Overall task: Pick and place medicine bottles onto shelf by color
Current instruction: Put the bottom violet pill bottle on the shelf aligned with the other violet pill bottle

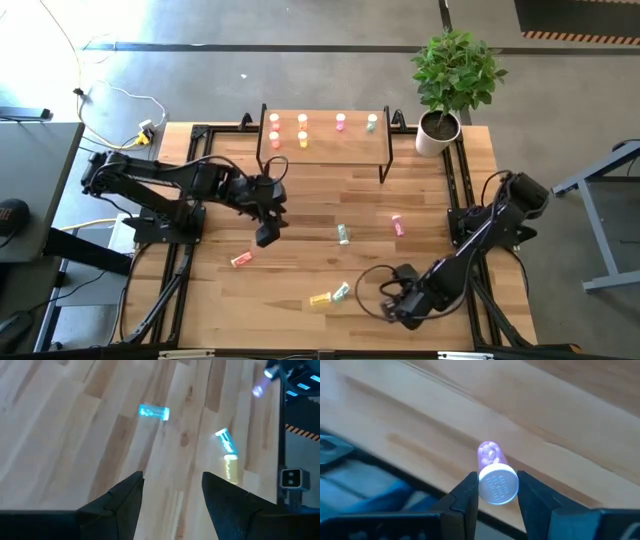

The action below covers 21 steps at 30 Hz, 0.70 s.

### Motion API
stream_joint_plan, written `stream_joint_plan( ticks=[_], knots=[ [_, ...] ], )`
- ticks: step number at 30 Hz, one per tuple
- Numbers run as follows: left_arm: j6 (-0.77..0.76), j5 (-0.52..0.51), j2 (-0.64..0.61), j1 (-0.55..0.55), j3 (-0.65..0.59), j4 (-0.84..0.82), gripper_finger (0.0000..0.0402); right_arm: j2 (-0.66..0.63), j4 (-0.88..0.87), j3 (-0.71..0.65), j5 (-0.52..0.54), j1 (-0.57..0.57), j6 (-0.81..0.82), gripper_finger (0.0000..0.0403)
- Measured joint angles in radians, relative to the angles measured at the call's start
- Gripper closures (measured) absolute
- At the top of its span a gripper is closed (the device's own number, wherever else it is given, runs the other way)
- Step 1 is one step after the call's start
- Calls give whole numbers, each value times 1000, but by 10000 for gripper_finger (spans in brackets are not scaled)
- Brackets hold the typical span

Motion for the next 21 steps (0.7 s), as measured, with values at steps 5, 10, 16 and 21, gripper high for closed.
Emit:
stream_joint_plan(
  ticks=[5,10,16,21],
  knots=[
    [105,5,-16,79,0,-6,206,-6,113,17,112,-75,-73,299],
    [180,6,-17,165,0,-7,206,-6,101,95,220,-166,-194,299],
    [256,25,-17,254,0,-7,206,-6,41,172,264,-289,-348,299],
    [283,69,-16,307,0,-7,206,-6,5,227,263,-394,-507,299]
  ],
)
